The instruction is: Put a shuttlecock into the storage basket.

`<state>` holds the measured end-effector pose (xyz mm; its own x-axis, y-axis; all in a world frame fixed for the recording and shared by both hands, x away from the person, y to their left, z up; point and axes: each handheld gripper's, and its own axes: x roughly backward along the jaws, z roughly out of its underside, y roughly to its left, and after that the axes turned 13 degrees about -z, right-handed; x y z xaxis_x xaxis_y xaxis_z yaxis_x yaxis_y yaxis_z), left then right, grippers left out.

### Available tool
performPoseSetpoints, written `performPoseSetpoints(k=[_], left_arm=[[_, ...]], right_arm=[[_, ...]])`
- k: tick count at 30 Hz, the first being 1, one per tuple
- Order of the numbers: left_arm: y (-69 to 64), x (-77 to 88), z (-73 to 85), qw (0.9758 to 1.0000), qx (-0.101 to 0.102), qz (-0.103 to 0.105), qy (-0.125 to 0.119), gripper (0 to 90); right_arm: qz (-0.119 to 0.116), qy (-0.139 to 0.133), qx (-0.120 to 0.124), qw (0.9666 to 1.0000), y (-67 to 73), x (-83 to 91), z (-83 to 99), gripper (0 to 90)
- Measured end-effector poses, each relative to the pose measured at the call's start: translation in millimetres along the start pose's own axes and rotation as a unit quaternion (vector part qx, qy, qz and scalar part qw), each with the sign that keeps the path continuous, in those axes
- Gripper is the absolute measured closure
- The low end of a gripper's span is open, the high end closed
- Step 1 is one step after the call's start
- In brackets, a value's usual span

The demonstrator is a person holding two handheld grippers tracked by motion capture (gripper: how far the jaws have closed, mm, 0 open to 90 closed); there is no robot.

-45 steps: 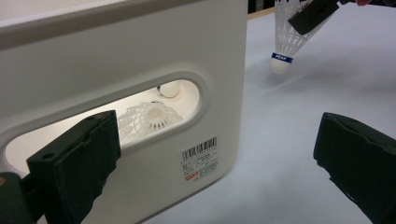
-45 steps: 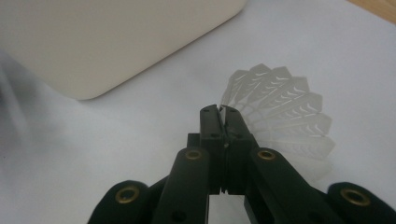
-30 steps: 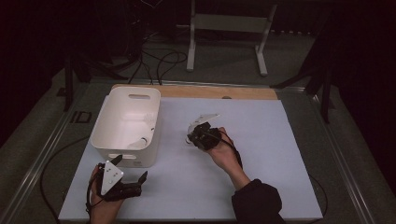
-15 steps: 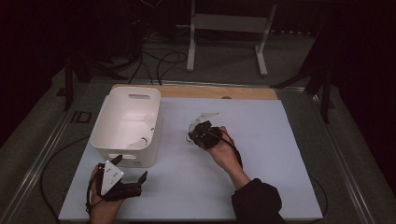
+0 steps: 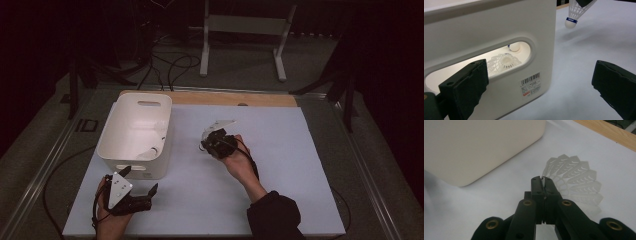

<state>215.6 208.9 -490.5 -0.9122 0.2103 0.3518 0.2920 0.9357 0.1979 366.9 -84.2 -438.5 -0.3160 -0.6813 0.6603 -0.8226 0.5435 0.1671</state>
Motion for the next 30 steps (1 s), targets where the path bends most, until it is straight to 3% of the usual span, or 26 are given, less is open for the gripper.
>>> performPoseSetpoints(k=[30], left_arm=[[-0.1, 0.0, -0.1, 1.0, 0.001, 0.001, 0.0, 1.3]], right_arm=[[0.005, -0.012, 0.013, 0.9998, 3.5, 5.8, -20.5, 89.0]])
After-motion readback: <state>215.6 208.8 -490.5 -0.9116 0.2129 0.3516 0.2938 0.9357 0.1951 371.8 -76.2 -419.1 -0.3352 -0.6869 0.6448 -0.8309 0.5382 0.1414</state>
